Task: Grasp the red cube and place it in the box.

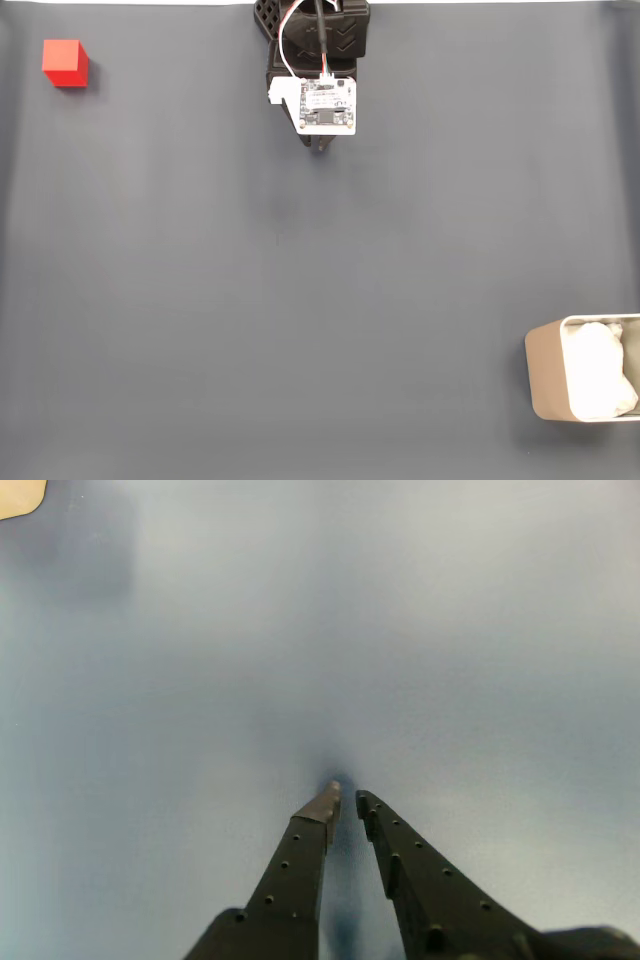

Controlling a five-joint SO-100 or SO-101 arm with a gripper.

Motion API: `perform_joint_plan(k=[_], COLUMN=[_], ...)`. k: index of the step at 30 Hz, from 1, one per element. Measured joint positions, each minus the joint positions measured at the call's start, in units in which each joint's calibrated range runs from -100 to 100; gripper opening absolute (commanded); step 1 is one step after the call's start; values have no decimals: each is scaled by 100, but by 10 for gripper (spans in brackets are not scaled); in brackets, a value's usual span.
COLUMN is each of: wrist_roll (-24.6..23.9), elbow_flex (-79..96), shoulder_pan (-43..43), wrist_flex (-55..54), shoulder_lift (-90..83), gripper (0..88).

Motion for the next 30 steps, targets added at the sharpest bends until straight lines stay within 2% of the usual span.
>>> perform_joint_plan(k=[30], wrist_roll=[112], elbow_flex=[0], shoulder_pan=[15], wrist_flex=[32], shoulder_lift=[0], gripper=[0])
